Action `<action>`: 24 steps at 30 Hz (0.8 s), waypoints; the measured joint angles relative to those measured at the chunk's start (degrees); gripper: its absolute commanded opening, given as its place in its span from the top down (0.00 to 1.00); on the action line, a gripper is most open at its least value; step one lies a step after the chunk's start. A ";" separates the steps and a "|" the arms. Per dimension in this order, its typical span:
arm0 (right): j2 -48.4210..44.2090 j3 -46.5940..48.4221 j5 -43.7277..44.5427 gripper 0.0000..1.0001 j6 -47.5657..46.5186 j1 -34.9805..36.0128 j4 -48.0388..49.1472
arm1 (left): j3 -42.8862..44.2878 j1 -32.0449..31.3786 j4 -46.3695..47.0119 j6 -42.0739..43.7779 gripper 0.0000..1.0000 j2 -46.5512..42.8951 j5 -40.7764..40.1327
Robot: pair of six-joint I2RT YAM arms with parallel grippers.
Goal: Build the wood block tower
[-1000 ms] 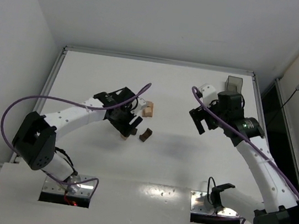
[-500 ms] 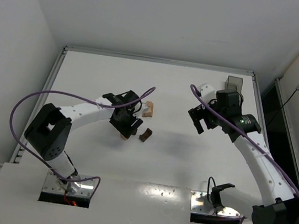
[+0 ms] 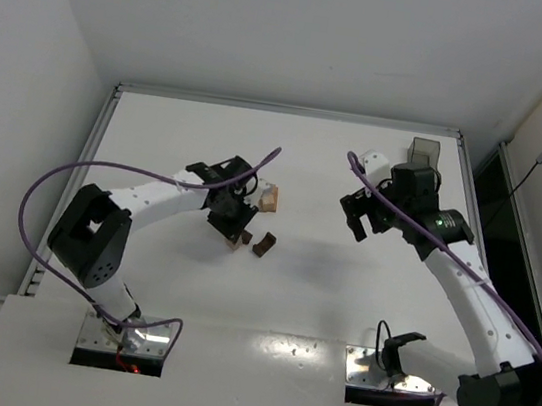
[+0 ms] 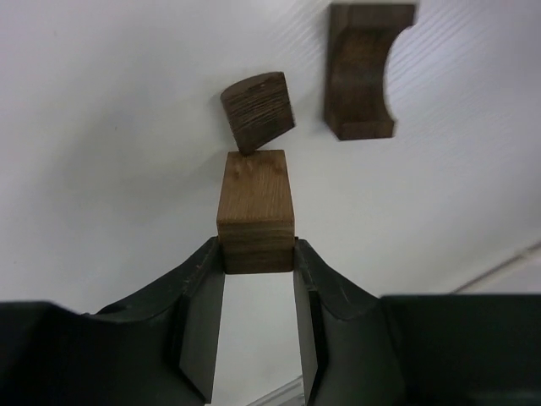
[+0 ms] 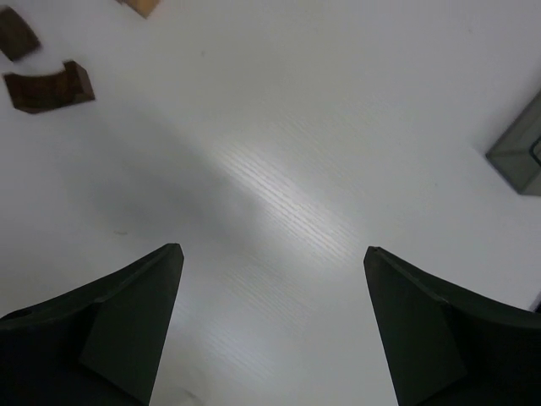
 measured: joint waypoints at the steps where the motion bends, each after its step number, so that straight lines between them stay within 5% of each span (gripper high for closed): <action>1: -0.96 -0.81 -0.96 0.18 0.22 0.04 1.22 | 0.92 1.20 -0.04 -0.17 1.00 -0.20 2.19; 10: -12.61 -9.62 -14.38 0.32 2.23 7.87 13.64 | 8.13 17.92 3.85 -6.47 1.00 1.53 31.65; 16: -5.84 -9.64 -16.33 0.37 5.81 14.82 23.67 | 8.94 18.86 6.29 -11.19 1.00 7.82 46.77; 24: 2.95 -9.66 -17.49 0.43 5.92 22.88 35.19 | 11.43 18.84 7.72 -14.23 1.00 8.81 56.41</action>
